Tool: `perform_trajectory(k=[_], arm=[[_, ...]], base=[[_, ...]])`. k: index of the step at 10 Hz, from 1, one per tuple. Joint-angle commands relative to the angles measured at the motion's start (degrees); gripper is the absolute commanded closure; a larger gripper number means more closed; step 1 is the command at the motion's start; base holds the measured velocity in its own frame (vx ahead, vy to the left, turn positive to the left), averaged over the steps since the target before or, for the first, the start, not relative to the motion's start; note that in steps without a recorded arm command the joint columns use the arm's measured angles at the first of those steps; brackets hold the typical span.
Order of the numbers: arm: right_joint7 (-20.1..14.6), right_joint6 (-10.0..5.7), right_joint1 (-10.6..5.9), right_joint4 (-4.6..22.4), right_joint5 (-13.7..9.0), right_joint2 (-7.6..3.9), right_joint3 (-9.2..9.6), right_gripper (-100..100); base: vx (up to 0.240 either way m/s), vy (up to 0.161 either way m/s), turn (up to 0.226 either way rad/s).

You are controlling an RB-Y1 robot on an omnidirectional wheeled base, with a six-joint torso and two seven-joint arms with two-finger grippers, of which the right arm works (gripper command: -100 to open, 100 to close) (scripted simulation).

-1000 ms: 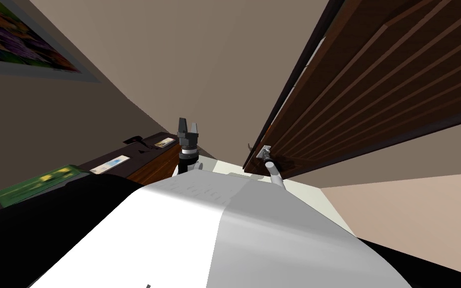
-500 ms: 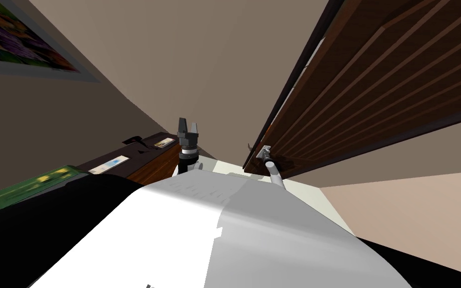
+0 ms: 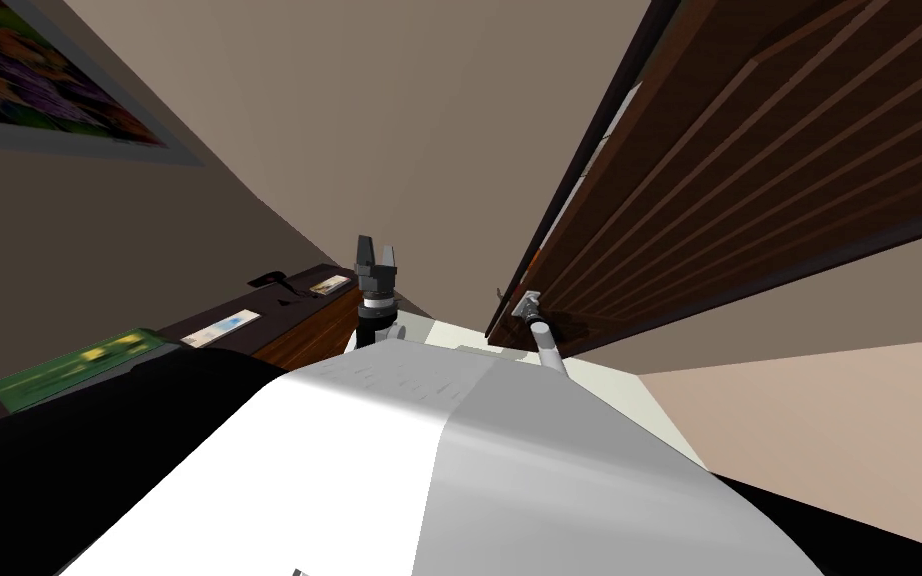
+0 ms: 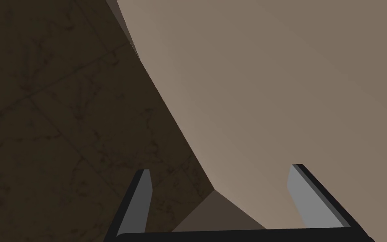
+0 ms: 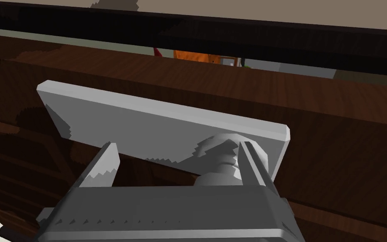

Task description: Pull the door open

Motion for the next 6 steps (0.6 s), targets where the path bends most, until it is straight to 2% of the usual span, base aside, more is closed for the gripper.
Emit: perform_trajectory(k=[1, 2, 3, 4, 6], arm=[[0.1, -1.76, 1.35, 2.0, -2.9, -2.74, 1.05, 100], [0.1, -1.76, 1.35, 2.0, -3.3, -2.74, 1.05, 100], [0.1, -1.76, 1.35, 2.0, -2.6, -2.74, 1.05, 100], [0.1, -1.76, 1.35, 2.0, -3.3, -2.74, 1.05, 100], [0.1, -1.76, 1.35, 2.0, -3.3, -2.74, 1.05, 100]], base=[[0.008, -0.007, -0.006], [-0.002, 0.000, 0.019], [0.003, 0.000, -0.013], [0.004, 0.012, -0.005], [-0.002, 0.014, 0.012]])
